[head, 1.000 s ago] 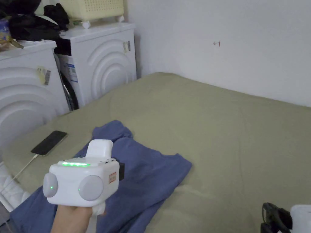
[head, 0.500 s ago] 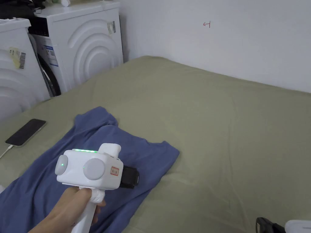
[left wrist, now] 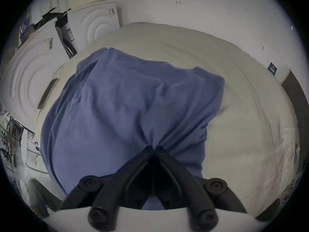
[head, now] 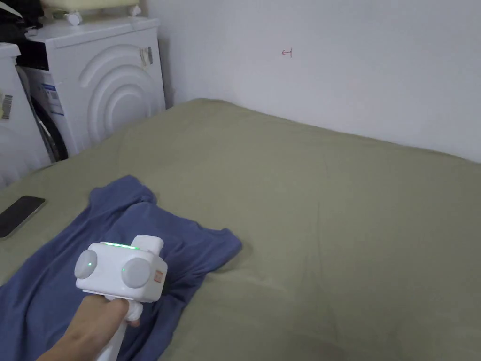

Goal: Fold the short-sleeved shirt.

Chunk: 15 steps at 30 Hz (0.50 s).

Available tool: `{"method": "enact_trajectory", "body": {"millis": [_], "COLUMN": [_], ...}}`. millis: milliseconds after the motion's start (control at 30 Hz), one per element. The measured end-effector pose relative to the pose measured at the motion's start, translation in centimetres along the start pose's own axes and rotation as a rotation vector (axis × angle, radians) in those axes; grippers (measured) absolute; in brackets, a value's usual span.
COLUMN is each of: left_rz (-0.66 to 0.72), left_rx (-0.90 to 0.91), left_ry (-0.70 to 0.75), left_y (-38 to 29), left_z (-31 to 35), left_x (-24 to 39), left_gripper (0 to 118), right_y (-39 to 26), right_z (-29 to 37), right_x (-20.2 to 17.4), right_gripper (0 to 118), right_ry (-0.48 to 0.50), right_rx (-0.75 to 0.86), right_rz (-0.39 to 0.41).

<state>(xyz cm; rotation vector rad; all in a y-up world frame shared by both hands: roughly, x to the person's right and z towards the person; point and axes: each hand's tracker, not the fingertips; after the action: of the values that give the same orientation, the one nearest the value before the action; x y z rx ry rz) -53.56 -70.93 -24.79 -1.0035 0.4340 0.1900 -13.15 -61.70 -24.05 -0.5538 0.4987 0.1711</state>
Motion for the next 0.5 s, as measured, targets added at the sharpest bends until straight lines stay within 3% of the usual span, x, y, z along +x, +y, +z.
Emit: {"method": "enact_trajectory", "body": {"millis": [333, 500], "left_rz": [0.010, -0.052], "left_rx": [0.185, 0.254], "left_ry": [-0.023, -0.158], "left_y": [2.8, 5.0], "left_z": [8.3, 14.1], "left_x": [1.9, 6.9], "left_gripper": [0, 0], "right_y": [-2.1, -3.1], "right_z": [6.0, 9.5], "right_x": [5.7, 8.1], "right_gripper": [0, 0], "right_ry": [-0.108, -0.163], "right_rx": [0.020, 0.053], "right_rz": [-0.085, -0.144]}}
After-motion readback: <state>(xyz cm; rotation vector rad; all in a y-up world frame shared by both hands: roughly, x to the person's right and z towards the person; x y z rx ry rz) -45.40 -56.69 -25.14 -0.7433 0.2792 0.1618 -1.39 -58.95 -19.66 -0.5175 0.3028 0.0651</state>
